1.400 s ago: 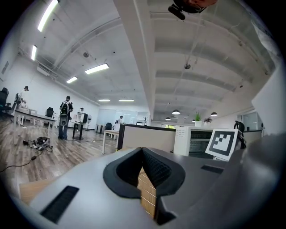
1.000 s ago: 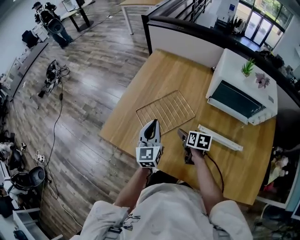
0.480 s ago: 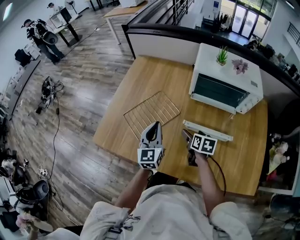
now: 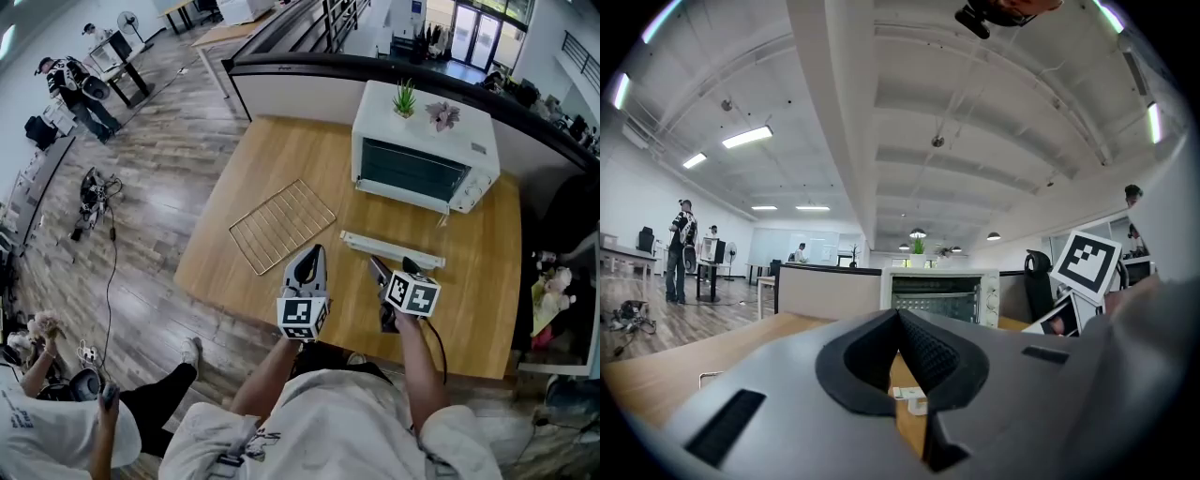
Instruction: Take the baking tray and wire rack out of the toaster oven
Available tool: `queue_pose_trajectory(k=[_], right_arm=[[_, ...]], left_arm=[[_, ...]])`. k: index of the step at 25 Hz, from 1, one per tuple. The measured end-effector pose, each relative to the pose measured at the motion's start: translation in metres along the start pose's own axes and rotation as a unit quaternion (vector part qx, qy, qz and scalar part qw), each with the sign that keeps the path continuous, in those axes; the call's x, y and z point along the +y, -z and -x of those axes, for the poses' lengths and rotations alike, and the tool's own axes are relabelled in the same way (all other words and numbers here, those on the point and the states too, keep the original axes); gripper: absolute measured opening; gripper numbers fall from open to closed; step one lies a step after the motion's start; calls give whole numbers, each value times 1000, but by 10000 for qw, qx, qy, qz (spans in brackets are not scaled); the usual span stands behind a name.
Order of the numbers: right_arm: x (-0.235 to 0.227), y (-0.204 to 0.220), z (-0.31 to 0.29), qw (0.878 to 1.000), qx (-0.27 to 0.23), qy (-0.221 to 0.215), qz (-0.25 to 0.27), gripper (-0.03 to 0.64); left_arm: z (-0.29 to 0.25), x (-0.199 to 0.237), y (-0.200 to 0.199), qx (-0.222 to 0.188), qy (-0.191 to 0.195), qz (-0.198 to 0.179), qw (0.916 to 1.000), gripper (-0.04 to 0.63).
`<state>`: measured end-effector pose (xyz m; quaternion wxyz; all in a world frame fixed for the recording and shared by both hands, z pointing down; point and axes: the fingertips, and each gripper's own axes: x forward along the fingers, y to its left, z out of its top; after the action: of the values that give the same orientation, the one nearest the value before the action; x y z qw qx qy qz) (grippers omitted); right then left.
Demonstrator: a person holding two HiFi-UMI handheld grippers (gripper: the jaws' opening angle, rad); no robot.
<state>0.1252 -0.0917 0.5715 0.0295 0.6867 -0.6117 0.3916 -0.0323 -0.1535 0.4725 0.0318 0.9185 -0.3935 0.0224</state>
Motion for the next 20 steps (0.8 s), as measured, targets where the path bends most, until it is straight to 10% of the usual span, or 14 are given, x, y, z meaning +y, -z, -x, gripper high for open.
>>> queue_pose_trajectory(k=[20], right_arm=[[-48, -27, 53, 9954, -618, -144, 720, 430]], left_arm=[[-2, -82, 0, 75, 242, -184, 9995, 15]])
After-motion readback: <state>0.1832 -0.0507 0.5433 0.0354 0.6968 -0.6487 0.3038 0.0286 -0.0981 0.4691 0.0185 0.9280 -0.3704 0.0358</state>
